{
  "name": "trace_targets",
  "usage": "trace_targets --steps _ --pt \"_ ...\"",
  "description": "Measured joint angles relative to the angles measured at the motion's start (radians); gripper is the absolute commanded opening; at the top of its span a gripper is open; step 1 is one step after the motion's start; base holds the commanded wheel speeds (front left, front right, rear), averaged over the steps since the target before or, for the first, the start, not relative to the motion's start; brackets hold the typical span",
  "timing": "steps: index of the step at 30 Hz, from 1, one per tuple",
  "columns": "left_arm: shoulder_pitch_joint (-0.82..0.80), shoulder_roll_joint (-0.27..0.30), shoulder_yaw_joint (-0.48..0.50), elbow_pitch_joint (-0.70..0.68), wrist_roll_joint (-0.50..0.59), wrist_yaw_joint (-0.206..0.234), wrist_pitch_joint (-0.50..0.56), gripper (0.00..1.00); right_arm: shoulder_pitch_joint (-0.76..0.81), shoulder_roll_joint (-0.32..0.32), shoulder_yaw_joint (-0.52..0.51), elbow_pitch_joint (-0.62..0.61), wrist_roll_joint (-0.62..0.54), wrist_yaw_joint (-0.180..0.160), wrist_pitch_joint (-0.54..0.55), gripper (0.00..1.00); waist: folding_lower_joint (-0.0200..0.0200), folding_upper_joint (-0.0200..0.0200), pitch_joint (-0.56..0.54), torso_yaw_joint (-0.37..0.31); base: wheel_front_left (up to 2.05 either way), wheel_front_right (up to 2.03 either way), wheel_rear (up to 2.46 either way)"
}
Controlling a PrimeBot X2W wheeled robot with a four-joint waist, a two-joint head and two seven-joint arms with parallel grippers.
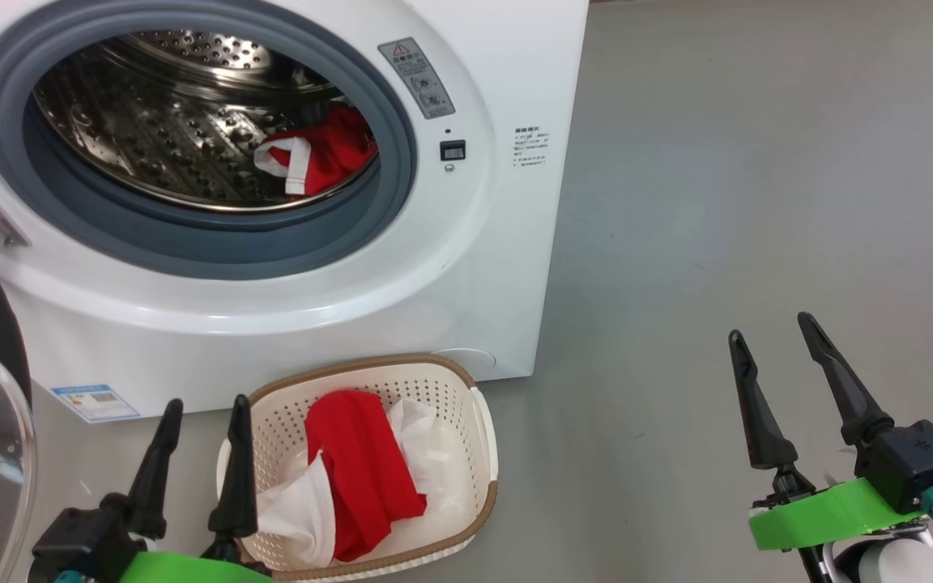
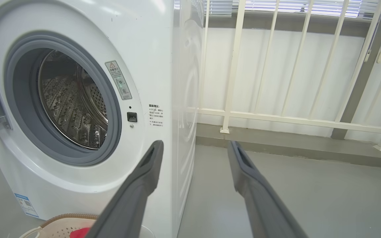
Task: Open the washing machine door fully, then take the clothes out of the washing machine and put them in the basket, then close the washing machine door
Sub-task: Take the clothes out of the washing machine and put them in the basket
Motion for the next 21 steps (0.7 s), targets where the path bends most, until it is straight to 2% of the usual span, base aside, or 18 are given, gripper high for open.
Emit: trace_targets --steps 12,21 --pt "0.0 0.001 -0.01 0.007 -0.005 0.003 0.0 1.0 0.0 0.0 0.0 0.0 0.0 0.0 0.0 1.0 0.0 0.0 0.012 0.005 0.0 0.0 0.0" --pt "-0.015 0.001 -0.025 0.005 -0.01 0.004 -0.003 1.0 -0.003 0.0 0.001 -0.018 -0.001 0.0 0.0 1.0 0.0 0.0 0.06 0.017 0.0 0.0 0.0"
